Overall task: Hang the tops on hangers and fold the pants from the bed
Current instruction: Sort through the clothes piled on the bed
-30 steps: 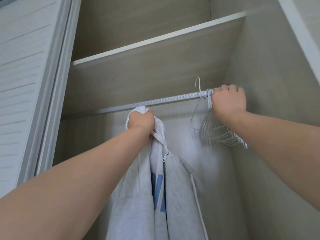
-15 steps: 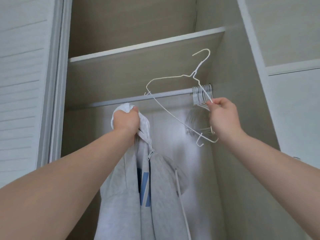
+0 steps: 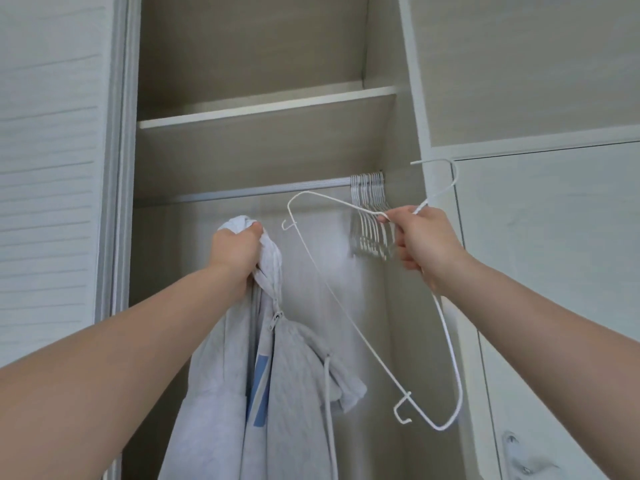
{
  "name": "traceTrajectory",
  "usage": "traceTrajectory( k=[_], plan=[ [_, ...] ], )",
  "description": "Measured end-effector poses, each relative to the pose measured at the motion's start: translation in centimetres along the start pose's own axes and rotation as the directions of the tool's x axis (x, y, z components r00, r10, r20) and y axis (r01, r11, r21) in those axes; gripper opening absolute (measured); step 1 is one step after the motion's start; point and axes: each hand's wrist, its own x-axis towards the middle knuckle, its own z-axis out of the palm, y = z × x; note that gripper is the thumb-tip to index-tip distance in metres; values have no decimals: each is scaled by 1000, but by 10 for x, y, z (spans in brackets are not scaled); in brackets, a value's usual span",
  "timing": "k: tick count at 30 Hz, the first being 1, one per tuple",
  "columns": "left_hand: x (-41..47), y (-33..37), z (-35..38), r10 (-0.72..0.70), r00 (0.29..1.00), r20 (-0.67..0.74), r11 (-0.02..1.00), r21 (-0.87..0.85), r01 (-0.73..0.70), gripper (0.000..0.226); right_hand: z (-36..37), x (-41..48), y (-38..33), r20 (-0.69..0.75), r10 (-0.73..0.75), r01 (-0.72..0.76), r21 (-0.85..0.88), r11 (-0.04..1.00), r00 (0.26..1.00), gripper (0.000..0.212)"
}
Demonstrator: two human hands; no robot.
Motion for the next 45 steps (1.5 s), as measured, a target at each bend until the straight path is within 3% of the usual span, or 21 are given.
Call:
traceTrajectory(
  k=[3, 6, 12, 22, 31, 35, 38, 42, 45],
  plan=[
    [-38, 20, 11, -6, 1000, 5, 1000, 5, 6, 26, -39, -22, -23, -8, -40, 40, -36, 999, 999, 19],
    [-83, 35, 26, -6, 1000, -8, 1000, 14, 6, 9, -86, -50, -44, 8, -61, 61, -69, 996, 998, 20],
    [-182, 33, 45, -68, 997, -43, 997, 33, 70, 16, -181, -122, -66, 84, -76, 86, -119, 989, 994, 18],
    [-331, -6, 26, -256, 966, 21, 950, 190, 248, 18, -293, -272, -41, 221, 104, -63, -184, 981, 970, 27],
    [-461, -54, -13, -368, 916, 161, 859, 437, 269, 25, -351, -432, -8, 265, 303, -239, -250, 938, 915, 30],
    [-517, -66, -25, -461, 875, 148, 765, 566, 307, 65, -367, -498, -7, 261, 402, -305, -344, 888, 878, 32],
    [-555, -73, -33, -483, 858, 176, 718, 640, 273, 68, -369, -537, -11, 263, 412, -281, -421, 862, 872, 28],
    [-590, -84, -44, -516, 827, 223, 682, 691, 239, 43, -367, -565, -14, 302, 362, -157, -536, 829, 882, 22],
    [-606, -87, -53, -566, 787, 245, 671, 692, 267, 42, -366, -577, -11, 355, 336, -61, -603, 796, 873, 18]
  ],
)
